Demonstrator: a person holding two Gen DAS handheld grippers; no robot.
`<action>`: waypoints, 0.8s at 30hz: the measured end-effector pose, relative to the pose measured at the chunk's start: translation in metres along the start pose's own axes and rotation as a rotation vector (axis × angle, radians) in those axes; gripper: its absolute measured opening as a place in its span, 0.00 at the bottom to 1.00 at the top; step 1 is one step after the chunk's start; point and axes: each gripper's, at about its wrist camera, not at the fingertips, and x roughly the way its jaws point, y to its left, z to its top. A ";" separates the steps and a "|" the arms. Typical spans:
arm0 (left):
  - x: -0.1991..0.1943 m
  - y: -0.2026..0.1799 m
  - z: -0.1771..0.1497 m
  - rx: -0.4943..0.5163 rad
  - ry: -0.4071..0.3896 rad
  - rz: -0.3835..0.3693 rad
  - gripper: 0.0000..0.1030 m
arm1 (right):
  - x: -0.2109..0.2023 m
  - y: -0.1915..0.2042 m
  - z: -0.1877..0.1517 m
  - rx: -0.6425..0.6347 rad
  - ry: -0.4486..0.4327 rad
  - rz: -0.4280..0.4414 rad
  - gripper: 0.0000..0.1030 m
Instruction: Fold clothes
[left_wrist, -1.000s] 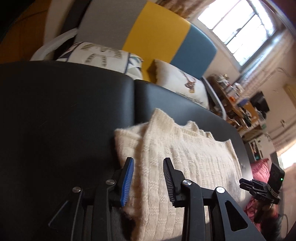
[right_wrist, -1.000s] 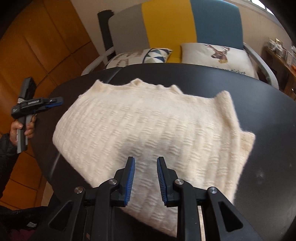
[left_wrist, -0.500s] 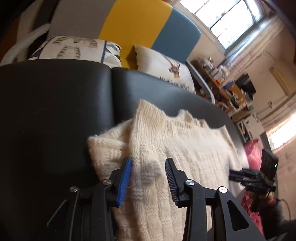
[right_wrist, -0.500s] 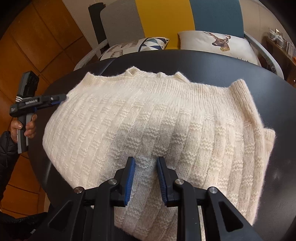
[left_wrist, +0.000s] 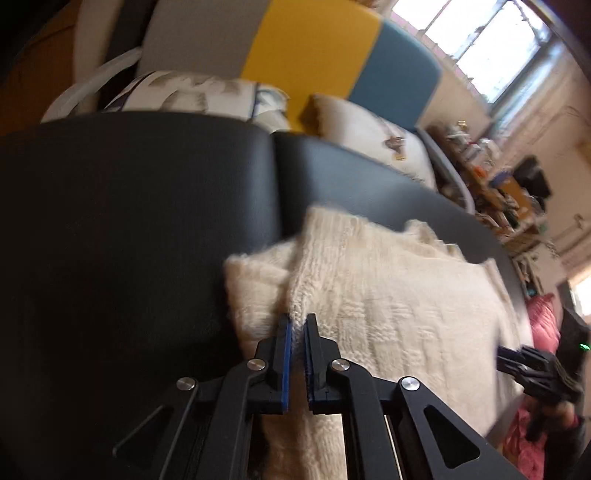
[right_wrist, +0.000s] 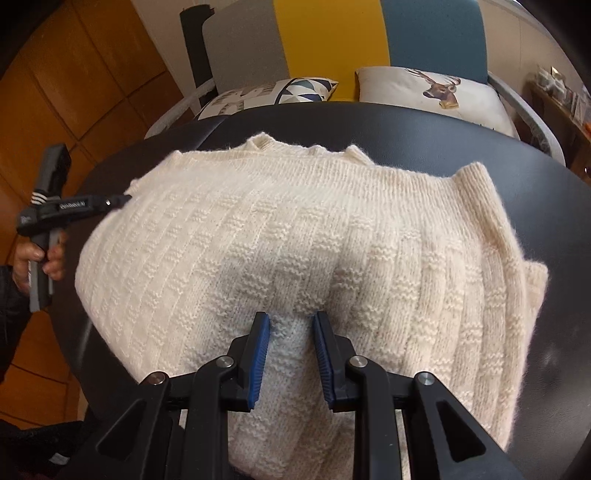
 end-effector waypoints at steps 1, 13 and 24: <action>-0.003 -0.001 0.001 -0.018 -0.007 0.000 0.08 | 0.000 -0.002 -0.001 0.011 -0.004 0.011 0.24; -0.003 -0.117 0.014 0.442 0.045 -0.059 0.59 | -0.021 -0.004 -0.001 0.015 -0.041 0.056 0.24; 0.079 -0.140 0.025 0.609 0.236 0.067 0.23 | -0.026 -0.019 0.002 -0.005 -0.042 -0.004 0.24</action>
